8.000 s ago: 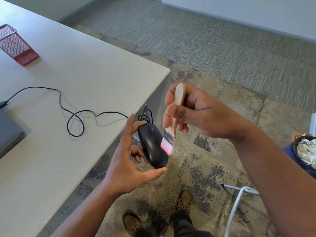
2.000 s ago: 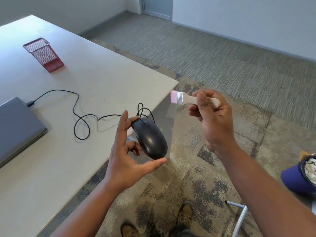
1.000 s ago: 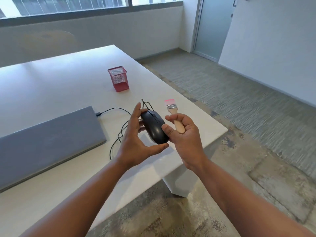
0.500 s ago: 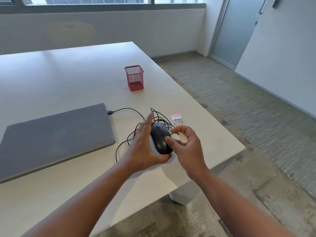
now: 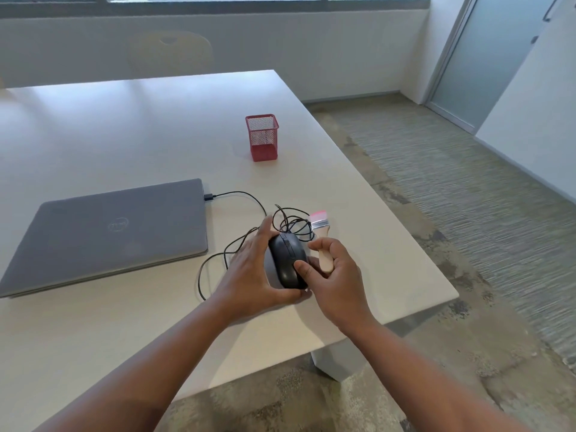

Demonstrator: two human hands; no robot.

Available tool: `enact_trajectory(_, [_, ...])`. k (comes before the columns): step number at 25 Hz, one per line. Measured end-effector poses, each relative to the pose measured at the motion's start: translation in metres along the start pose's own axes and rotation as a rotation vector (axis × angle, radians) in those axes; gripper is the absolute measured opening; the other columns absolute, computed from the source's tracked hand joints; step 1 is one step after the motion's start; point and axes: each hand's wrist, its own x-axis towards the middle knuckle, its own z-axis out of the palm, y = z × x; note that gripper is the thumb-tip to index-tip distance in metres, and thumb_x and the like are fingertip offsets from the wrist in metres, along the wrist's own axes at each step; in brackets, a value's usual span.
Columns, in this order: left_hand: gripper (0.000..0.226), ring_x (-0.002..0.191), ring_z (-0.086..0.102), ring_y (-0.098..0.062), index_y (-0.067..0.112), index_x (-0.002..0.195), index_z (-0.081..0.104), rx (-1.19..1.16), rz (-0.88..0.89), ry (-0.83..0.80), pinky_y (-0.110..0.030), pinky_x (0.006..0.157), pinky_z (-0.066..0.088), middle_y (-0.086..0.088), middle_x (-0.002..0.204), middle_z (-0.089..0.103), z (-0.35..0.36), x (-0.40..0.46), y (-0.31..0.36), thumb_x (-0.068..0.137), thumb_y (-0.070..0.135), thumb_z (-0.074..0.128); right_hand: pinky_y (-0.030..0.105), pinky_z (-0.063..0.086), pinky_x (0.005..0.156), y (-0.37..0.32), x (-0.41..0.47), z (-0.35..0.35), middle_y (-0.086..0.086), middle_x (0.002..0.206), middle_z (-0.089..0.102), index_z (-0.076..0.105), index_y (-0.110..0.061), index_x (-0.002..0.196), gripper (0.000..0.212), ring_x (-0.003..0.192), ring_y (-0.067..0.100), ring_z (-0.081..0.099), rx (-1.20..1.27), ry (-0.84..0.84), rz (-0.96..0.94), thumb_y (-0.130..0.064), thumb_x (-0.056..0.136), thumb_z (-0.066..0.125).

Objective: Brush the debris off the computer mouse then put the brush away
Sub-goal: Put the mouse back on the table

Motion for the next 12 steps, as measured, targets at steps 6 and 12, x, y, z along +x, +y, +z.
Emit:
enact_trajectory(6, [0.153,0.145,0.038,-0.007,0.057,0.163,-0.010,0.029,-0.041,-0.005,-0.030,0.112,0.030,0.016,0.161,0.043,0.001,0.004,0.001,0.049,0.084,0.089,0.047,0.059,0.083,0.001,0.007,0.000,-0.002,0.100,0.077,0.060,-0.029,0.115,0.036,0.088,0.021,0.074,-0.031,-0.029,-0.006,-0.028,0.087,0.083])
enact_trajectory(12, [0.156,0.151,0.039,-0.014,0.051,0.166,-0.005,0.035,-0.071,-0.028,-0.030,0.114,0.030,0.012,0.165,0.042,-0.001,0.008,-0.004,0.047,0.086,0.088,0.023,0.057,0.077,0.004,0.013,0.002,-0.008,0.103,0.075,0.060,-0.030,0.116,0.038,0.084,0.007,0.073,-0.080,-0.037,-0.028,-0.030,0.086,0.083])
